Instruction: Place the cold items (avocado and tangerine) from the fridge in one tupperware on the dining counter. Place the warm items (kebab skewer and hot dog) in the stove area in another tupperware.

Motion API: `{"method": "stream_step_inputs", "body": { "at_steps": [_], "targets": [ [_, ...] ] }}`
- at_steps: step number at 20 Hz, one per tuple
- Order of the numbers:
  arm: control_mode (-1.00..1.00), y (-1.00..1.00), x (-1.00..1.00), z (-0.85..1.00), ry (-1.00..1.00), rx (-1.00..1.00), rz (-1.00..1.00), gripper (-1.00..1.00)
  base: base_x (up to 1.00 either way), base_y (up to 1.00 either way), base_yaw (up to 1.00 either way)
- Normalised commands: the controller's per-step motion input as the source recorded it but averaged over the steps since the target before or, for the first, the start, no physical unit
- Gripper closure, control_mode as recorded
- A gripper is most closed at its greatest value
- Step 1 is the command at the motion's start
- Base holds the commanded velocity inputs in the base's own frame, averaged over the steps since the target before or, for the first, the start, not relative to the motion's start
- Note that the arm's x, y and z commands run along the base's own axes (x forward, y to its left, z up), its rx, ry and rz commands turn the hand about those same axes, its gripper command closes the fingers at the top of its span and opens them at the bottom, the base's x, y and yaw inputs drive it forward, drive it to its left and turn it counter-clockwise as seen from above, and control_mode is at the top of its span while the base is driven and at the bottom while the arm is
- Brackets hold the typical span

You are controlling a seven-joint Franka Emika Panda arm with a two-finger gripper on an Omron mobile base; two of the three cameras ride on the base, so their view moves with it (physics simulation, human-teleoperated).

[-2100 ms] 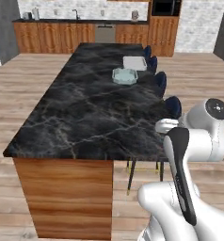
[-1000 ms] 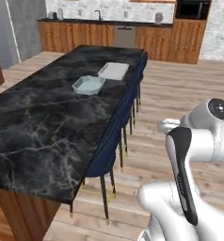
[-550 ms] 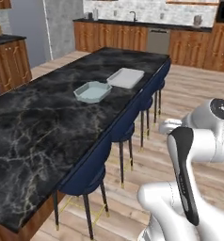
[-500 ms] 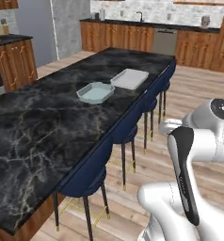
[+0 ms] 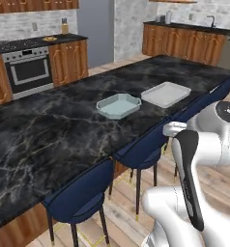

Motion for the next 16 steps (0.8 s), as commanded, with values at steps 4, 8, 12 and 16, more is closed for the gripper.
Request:
{"method": "stream_step_inputs", "body": {
  "at_steps": [4, 8, 12, 16],
  "targets": [
    [1.00, 0.00, 0.00, 0.00, 0.00, 0.00, 0.00, 1.00, 0.68, -0.78, 0.53],
    [1.00, 0.00, 0.00, 0.00, 0.00, 0.00, 0.00, 1.00, 0.65, -0.78, 0.54],
    [1.00, 0.00, 0.00, 0.00, 0.00, 0.00, 0.00, 1.00, 0.62, -0.69, 0.52],
    [1.00, 0.00, 0.00, 0.00, 0.00, 0.00, 0.00, 1.00, 0.62, -0.61, 0.54]
  ]
}}
